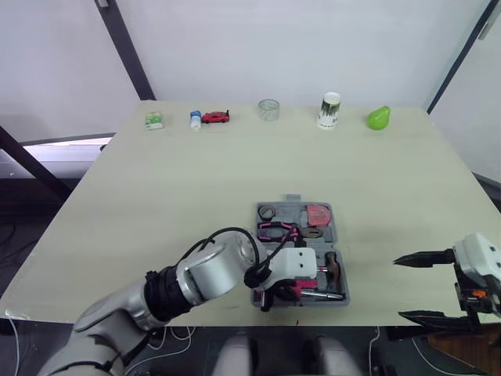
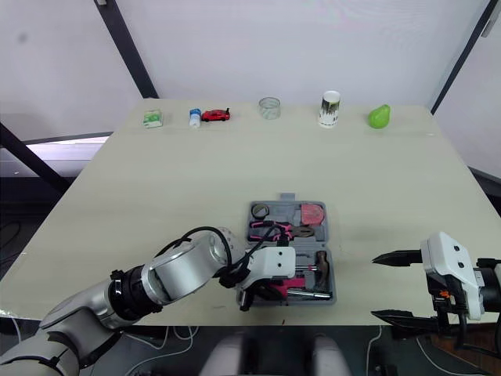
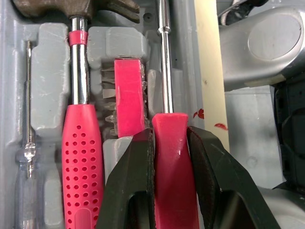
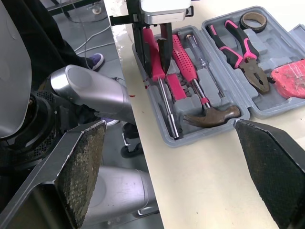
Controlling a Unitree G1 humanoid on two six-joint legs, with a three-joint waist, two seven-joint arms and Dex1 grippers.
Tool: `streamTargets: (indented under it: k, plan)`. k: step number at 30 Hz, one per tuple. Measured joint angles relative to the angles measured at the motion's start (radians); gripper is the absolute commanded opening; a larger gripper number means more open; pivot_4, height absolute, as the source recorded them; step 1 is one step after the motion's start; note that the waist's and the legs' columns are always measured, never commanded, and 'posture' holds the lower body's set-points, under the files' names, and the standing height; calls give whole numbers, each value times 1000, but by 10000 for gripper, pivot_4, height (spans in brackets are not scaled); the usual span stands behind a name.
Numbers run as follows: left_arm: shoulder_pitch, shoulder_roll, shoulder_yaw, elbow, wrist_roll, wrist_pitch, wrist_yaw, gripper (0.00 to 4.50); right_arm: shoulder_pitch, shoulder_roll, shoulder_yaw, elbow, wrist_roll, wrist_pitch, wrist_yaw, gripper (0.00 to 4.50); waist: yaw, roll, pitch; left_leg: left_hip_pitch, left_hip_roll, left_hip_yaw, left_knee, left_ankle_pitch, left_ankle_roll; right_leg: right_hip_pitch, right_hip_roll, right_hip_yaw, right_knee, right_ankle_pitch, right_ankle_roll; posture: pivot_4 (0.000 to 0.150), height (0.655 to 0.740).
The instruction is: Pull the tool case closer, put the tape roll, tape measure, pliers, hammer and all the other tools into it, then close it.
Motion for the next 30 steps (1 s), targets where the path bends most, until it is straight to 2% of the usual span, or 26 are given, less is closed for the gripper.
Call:
streamTargets:
  k: [16,18,19,22,24,30]
  plan:
    - [-20,-26,6,0,-46,85,25,6071,5,0,0,0,0,-4,-1,45000,0,0,0,0,0,-3,0,0,0,0,0,0,0,0,0,1500,7400]
    - [-20,-27,8,0,-55,91,30,16318,5,0,0,0,0,-4,-1,45000,0,0,0,0,0,-5,0,0,0,0,0,0,0,0,0,1500,7400]
    - [-20,-28,9,-1,-64,93,29,18889,5,0,0,0,0,-4,-2,45000,0,0,0,0,0,-5,0,0,0,0,0,0,0,0,0,1500,7400]
    - [-20,-30,15,-5,-85,93,30,32666,5,0,0,-3,0,-4,-5,45000,-1,0,0,0,0,-6,0,0,0,0,0,0,0,0,0,1500,7400]
    - [-20,-12,31,-6,-98,91,24,32666,5,1,0,-5,0,-4,-6,45000,-2,0,0,0,0,-7,0,0,0,0,0,-1,0,0,0,1500,7400]
    - [9,157,120,-2,-131,-21,-61,32666,-1,10,10,-6,-2,-5,-21,45000,-3,1,0,1,0,-7,0,0,0,0,1,-1,1,0,0,1500,7400]
